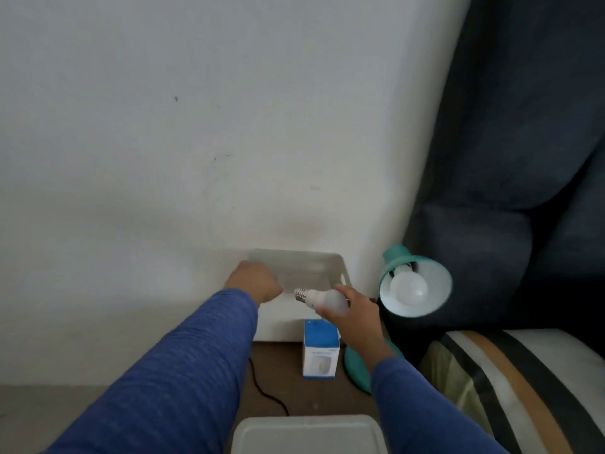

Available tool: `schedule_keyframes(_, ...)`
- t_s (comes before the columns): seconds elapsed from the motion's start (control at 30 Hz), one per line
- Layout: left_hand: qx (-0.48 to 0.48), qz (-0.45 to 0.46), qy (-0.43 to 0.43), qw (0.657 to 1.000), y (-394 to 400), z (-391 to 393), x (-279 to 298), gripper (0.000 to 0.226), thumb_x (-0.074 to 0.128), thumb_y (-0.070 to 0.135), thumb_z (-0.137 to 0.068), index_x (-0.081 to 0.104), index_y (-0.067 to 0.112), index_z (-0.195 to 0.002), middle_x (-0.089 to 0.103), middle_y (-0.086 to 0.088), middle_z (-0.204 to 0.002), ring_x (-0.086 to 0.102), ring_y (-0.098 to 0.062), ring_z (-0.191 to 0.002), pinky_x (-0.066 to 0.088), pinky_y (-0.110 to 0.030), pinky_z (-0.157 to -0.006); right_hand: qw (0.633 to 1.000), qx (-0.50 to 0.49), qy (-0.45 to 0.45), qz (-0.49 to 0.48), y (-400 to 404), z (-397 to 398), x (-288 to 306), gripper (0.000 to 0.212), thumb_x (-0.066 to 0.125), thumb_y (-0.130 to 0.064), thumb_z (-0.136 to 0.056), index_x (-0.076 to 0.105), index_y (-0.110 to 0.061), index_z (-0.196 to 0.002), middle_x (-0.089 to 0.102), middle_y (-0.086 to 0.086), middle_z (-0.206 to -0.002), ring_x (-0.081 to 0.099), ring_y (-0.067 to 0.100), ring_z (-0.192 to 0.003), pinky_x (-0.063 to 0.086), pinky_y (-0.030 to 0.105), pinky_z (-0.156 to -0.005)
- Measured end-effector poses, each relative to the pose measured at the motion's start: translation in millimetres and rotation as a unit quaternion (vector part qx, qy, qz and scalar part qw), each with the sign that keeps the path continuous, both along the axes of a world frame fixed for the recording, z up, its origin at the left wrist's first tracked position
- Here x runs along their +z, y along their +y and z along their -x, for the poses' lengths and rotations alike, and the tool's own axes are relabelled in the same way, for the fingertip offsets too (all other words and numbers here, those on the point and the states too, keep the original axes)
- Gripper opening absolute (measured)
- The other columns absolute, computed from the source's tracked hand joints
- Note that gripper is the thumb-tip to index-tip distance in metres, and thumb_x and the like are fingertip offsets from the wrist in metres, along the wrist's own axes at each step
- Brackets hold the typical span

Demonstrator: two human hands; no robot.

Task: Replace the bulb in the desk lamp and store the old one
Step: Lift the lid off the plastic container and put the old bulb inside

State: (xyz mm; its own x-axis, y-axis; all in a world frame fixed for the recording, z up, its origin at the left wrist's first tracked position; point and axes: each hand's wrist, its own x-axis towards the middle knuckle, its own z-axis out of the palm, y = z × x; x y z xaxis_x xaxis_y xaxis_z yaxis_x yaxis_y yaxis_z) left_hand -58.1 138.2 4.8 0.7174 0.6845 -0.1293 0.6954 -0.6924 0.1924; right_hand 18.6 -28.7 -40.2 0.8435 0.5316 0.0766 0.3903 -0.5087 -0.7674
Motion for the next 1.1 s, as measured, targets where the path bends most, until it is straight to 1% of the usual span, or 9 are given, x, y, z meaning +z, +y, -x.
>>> schedule_keyframes(0.07, 0.018, 0.006, -0.009, 1.0, 13, -16, 3, 0.047, 0.051, 0.041, -0.088, 0.056, 0.007, -0.12, 0.059, -0.01, -0.125, 0.057, -0.024, -0.112, 0.037, -0.022, -0.076, 1.0, 0.001, -0.001, -0.011, 17, -14, 7, 0.064, 0.076, -0.034, -0.074, 0.053, -0.016, -0.13, 0.062, 0.009, -0.124, 0.057, 0.021, -0.109, 0.046, 0.028, -0.093)
schedule_keyframes(0.23, 0.043, 0.028, -0.046, 0.998, 45, -56, -5, 0.042, 0.056, 0.033, -0.086, 0.058, 0.004, -0.117, 0.061, -0.012, -0.121, 0.059, -0.025, -0.109, 0.041, -0.022, -0.075, 0.998, -0.005, 0.056, -0.033, 65, -54, 6, 0.064, 0.075, -0.032, -0.075, 0.049, -0.02, -0.133, 0.058, 0.008, -0.123, 0.05, 0.013, -0.091, 0.04, 0.013, -0.06)
schedule_keyframes(0.37, 0.041, 0.039, -0.039, 0.998, 70, -86, -28, 0.038, 0.057, 0.03, -0.084, 0.06, 0.005, -0.113, 0.062, -0.012, -0.12, 0.06, -0.025, -0.108, 0.042, -0.023, -0.076, 0.998, -0.006, 0.055, -0.035, 97, -81, -6, 0.048, 0.075, -0.026, -0.074, 0.059, -0.013, -0.117, 0.06, 0.009, -0.108, 0.055, 0.019, -0.088, 0.051, 0.031, -0.07)
schedule_keyframes(0.5, -0.003, 0.02, -0.007, 1.0, 83, -102, -52, 0.036, 0.051, 0.031, -0.09, 0.059, 0.006, -0.115, 0.061, -0.012, -0.123, 0.057, -0.025, -0.114, 0.044, -0.025, -0.09, 0.999, 0.008, 0.045, 0.006, 121, -105, -37, 0.036, 0.074, -0.044, -0.065, 0.054, -0.032, -0.093, 0.055, -0.001, -0.082, 0.051, 0.012, -0.069, 0.04, 0.018, -0.053)
schedule_keyframes(0.57, -0.015, 0.015, 0.005, 1.0, 88, -107, -61, 0.038, 0.049, 0.032, -0.091, 0.058, 0.007, -0.118, 0.06, -0.012, -0.125, 0.055, -0.025, -0.117, 0.042, -0.027, -0.097, 0.998, 0.022, 0.048, 0.037, 125, -111, -40, 0.033, 0.074, -0.039, -0.072, 0.056, -0.027, -0.098, 0.059, 0.004, -0.091, 0.055, 0.012, -0.074, 0.04, 0.02, -0.061)
schedule_keyframes(0.63, -0.014, 0.033, 0.024, 0.999, 93, -110, -68, 0.04, 0.05, 0.033, -0.091, 0.057, 0.006, -0.119, 0.059, -0.012, -0.126, 0.055, -0.026, -0.116, 0.042, -0.028, -0.097, 0.996, 0.032, 0.064, 0.056, 126, -116, -38, 0.05, 0.073, -0.031, -0.077, 0.057, -0.015, -0.122, 0.062, 0.008, -0.113, 0.06, 0.019, -0.1, 0.041, 0.022, -0.076)
schedule_keyframes(0.8, -0.01, 0.057, 0.046, 0.997, 102, -113, -79, 0.046, 0.054, 0.038, -0.089, 0.056, 0.004, -0.119, 0.058, -0.014, -0.125, 0.055, -0.027, -0.115, 0.044, -0.03, -0.094, 0.992, 0.031, 0.059, 0.109, 128, -124, -41, 0.067, 0.073, -0.026, -0.078, 0.045, -0.015, -0.137, 0.057, 0.009, -0.132, 0.055, 0.021, -0.117, 0.039, 0.022, -0.084)
schedule_keyframes(0.97, 0.003, 0.056, 0.074, 0.996, 98, -113, -80, 0.05, 0.051, 0.041, -0.091, 0.052, 0.005, -0.125, 0.055, -0.012, -0.129, 0.053, -0.027, -0.118, 0.044, -0.032, -0.098, 0.985, 0.05, 0.026, 0.16, 128, -120, -33, 0.063, 0.069, -0.03, -0.081, 0.045, -0.012, -0.136, 0.055, 0.01, -0.133, 0.052, 0.025, -0.121, 0.041, 0.029, -0.096)
schedule_keyframes(1.1, -0.001, 0.046, 0.091, 0.995, 93, -109, -71, 0.05, 0.054, 0.039, -0.09, 0.051, 0.005, -0.126, 0.053, -0.012, -0.131, 0.052, -0.027, -0.12, 0.043, -0.031, -0.097, 0.978, 0.067, 0.024, 0.195, 132, -116, -26, 0.072, 0.069, -0.043, -0.072, 0.042, -0.013, -0.132, 0.059, 0.007, -0.121, 0.057, 0.029, -0.111, 0.046, 0.033, -0.088)
